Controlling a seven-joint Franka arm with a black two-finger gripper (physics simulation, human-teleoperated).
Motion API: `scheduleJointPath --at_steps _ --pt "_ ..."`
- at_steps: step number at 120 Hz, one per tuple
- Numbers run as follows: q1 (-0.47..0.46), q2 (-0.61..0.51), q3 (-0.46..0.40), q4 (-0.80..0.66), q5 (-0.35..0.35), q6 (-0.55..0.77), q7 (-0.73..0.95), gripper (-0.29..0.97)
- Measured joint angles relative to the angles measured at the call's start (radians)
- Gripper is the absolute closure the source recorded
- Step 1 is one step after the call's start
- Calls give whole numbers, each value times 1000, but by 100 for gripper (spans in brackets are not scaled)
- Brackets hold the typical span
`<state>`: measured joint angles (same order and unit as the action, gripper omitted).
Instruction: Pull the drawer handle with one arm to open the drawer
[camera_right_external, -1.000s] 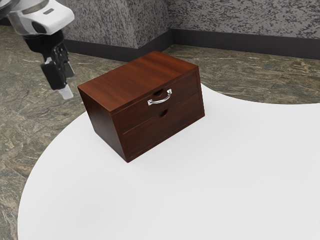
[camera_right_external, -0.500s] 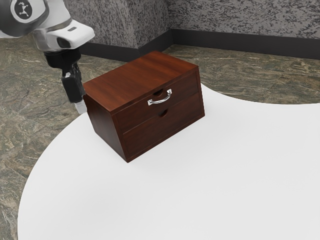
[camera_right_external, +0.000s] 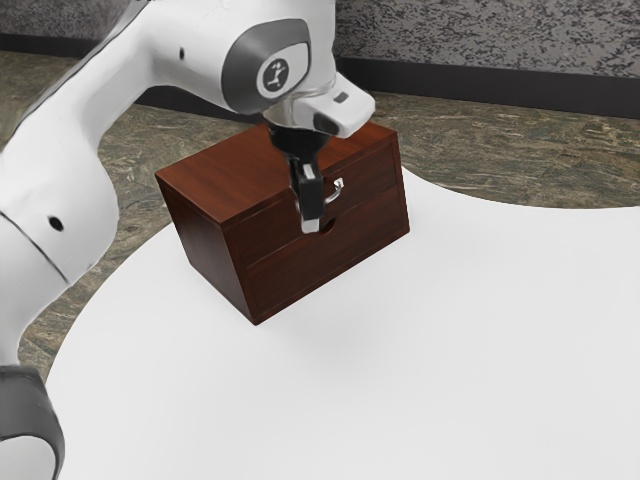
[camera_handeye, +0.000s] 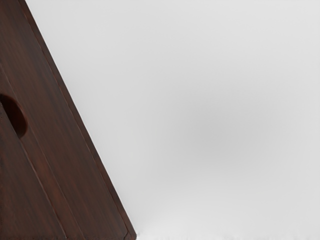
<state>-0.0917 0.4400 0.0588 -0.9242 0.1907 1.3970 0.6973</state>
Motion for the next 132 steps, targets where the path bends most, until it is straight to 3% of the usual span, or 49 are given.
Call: scheduleJointPath --at_steps 16,56,88,106,118,132 --pt "-19 72 0 73 96 -13 -33 3" --pt "24 27 -8 75 72 29 -78 1" --pt "20 27 5 64 49 161 -44 0" --pt "-23 93 41 60 119 250 -84 0" --pt "-26 119 99 63 89 244 -155 3" --pt "-38 140 110 82 41 231 -257 5"
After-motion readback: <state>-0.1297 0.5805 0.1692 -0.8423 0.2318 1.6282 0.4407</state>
